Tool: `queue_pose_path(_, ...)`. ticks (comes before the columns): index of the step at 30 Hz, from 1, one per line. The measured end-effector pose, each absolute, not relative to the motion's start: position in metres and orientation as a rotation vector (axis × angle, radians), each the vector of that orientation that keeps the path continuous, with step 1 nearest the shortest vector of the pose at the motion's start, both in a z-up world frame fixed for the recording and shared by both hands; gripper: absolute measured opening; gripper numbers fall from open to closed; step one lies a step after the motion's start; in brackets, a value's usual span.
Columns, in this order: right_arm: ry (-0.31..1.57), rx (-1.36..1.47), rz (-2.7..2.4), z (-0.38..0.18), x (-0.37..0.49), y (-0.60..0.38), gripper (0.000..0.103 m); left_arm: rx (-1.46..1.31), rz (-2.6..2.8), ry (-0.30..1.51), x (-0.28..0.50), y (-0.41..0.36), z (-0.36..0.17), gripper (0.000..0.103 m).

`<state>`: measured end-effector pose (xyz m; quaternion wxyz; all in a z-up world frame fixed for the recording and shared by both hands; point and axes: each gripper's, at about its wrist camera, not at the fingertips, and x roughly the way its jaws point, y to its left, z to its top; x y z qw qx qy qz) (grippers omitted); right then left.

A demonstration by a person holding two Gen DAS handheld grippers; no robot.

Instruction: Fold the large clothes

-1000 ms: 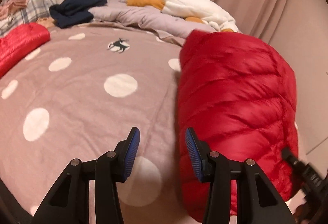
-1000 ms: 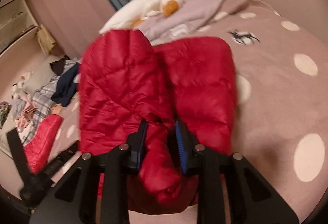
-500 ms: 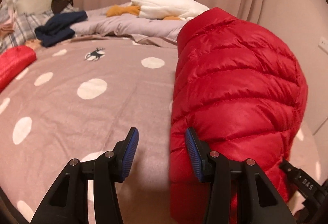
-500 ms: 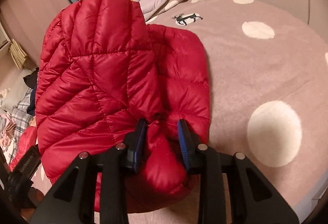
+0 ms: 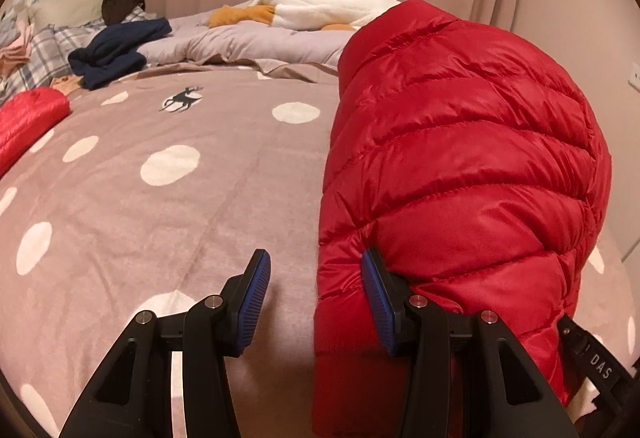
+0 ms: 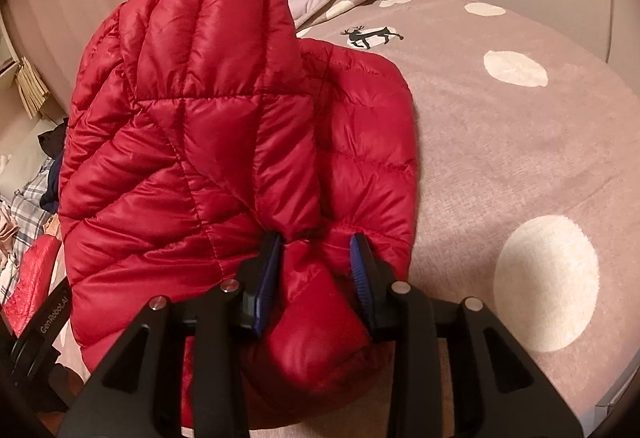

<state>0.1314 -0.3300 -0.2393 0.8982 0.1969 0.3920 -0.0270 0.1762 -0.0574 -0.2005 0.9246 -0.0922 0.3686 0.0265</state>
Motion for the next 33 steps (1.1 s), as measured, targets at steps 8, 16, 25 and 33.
queue_pose_path(8,0.786,0.431,-0.042,-0.239,0.133,-0.342,0.035,-0.175,0.039,0.772,0.176,-0.050,-0.194,0.047)
queue_pose_path(16,0.624,0.534,0.007,-0.187,0.110,-0.377,0.038,-0.261,-0.030,0.745,0.185,-0.017,-0.142,0.047)
queue_pose_path(25,0.387,0.299,0.198,-0.104,0.157,-0.334,0.032,-0.042,-0.095,0.620,0.255,-0.052,-0.119,0.047)
queue_pose_path(33,0.571,0.249,-0.013,-0.205,0.235,-0.350,0.021,0.048,-0.216,0.594,0.276,-0.102,-0.178,0.047)
